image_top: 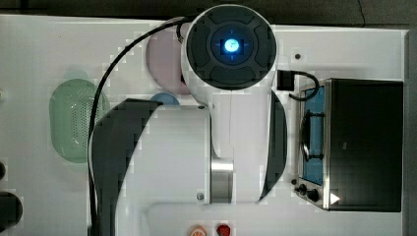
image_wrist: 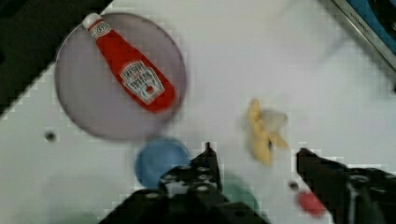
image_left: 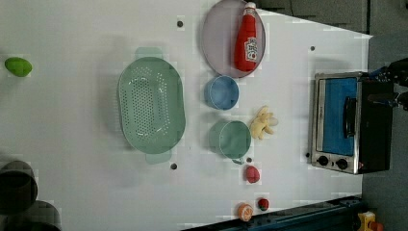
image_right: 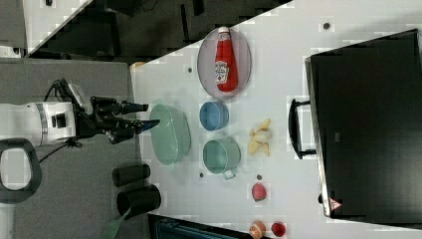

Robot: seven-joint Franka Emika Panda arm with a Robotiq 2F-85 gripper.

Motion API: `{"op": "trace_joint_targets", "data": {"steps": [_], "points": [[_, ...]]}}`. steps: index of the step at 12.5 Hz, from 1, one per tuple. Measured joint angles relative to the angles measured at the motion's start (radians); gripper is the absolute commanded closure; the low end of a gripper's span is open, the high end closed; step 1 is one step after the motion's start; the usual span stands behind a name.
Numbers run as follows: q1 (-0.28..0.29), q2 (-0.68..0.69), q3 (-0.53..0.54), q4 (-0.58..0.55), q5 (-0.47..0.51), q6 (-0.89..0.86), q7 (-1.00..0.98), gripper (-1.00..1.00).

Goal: Pick banana from table and place on oven.

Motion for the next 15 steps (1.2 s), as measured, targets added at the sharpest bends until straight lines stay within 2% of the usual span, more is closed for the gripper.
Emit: {"op": "trace_joint_targets", "data": {"steps": [2,3,5,7,10,15], "points": [[-0.013,-0.212,0.0,-0.205,0.0,-0.14,0.006,-0.8],[-0.014,-0.318,-0.013,-0.262,0.004,-0.171,0.019,-1.0],[-0.015,-0.471,-0.023,-0.264,0.001,-0.179,0.027,-1.0],[-0.017,-0.549,-0.02,-0.223,0.003,-0.178,0.027,-1.0],[-0.024,-0.489,-0.013,-0.221,-0.01,-0.07,0.03,-1.0],[-0.051,-0.082,0.012,-0.313,-0.019,0.132,0.031,-1.0]]}}
